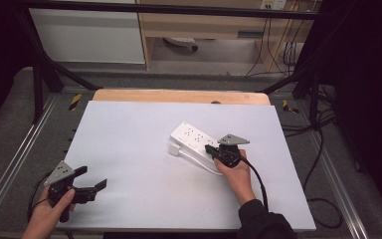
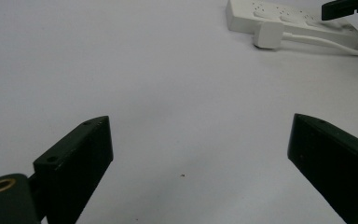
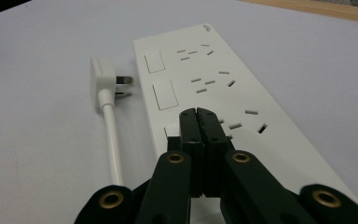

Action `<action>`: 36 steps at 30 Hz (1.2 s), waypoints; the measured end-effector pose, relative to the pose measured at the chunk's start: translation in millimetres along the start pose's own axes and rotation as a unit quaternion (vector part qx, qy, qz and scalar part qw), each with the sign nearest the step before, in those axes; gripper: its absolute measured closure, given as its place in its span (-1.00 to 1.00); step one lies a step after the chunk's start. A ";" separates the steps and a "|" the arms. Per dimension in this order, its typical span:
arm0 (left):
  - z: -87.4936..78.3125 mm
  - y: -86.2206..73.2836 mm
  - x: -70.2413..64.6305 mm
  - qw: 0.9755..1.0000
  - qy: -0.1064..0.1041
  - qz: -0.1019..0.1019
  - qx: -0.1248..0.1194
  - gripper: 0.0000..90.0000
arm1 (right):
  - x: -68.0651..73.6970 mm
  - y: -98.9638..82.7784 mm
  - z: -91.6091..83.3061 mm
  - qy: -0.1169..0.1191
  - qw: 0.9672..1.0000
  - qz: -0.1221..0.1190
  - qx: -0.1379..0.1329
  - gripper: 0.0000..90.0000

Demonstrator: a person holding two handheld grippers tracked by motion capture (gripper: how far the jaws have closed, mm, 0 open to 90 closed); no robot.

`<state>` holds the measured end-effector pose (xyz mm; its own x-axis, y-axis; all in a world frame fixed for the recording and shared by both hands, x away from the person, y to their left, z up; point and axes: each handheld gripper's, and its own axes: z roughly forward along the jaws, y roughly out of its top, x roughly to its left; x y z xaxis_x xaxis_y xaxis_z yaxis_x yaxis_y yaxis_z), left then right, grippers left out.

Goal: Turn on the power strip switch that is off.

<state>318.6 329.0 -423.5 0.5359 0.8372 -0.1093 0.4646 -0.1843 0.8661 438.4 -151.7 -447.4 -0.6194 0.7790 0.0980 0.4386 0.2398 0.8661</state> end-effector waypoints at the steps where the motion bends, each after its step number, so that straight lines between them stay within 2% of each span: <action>1: -0.2 0.0 0.2 1.000 0.000 -0.002 -0.001 -0.85 | 0.0 0.2 -0.3 0.000 1.000 0.000 -0.001 1.00; 18: 0.1 -0.2 0.1 1.000 0.000 -0.002 0.001 -0.86 | -0.8 4.1 -6.1 -0.001 1.000 0.011 -0.016 0.92; 28: 0.1 -0.3 0.1 1.000 -0.001 -0.002 0.001 -0.86 | -4.3 8.2 -13.5 -0.009 0.999 0.021 -0.032 0.77; 36: 0.3 -0.5 0.0 1.000 -0.001 -0.002 0.004 -0.86 | -5.6 10.8 -18.4 -0.013 0.999 0.026 -0.040 0.58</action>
<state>318.6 328.9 -424.1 0.5352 0.8370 -0.1139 0.4723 -0.1847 0.8619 434.6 -164.2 -429.6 -0.5795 0.8044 0.1313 0.4154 0.1528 0.8967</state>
